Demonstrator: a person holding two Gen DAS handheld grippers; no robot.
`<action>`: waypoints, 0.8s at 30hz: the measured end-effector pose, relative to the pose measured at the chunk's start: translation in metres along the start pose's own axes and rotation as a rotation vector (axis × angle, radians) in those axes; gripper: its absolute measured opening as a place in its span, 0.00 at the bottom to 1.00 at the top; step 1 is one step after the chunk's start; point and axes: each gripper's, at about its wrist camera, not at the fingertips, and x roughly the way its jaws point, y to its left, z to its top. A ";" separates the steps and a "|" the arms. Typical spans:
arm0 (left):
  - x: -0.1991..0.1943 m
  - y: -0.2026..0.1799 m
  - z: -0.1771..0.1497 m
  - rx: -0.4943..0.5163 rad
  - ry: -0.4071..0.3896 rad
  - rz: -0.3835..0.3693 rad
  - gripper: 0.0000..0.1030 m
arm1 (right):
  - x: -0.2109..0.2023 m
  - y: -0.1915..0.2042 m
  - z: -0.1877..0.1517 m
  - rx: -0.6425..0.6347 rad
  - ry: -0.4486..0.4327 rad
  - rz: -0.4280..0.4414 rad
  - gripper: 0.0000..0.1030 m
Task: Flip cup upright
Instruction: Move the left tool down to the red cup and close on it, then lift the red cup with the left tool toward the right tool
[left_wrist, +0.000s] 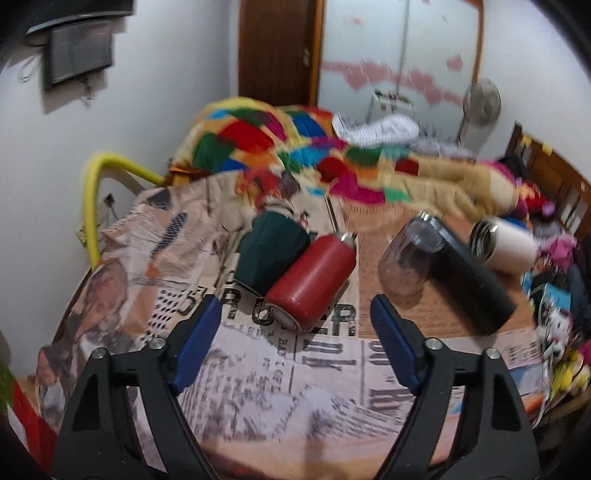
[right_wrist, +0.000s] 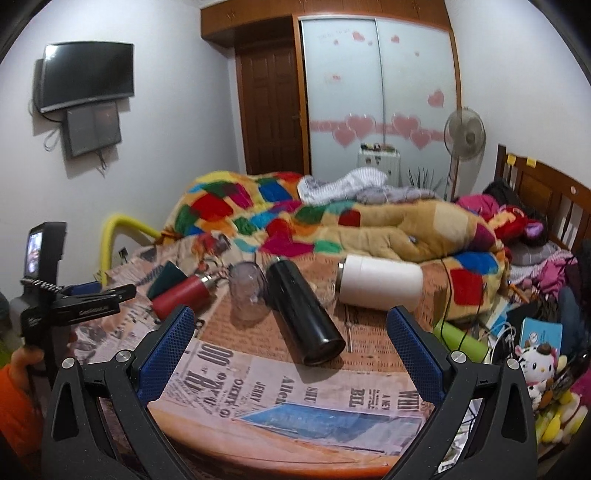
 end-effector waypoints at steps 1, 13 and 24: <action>0.014 -0.002 0.001 0.021 0.022 -0.005 0.73 | 0.006 0.000 0.000 0.005 0.011 -0.002 1.00; 0.097 -0.015 0.011 0.127 0.230 -0.101 0.53 | 0.046 -0.014 -0.004 0.047 0.103 -0.024 1.00; 0.135 -0.044 0.013 0.201 0.345 -0.148 0.59 | 0.056 -0.011 -0.006 0.033 0.116 -0.010 1.00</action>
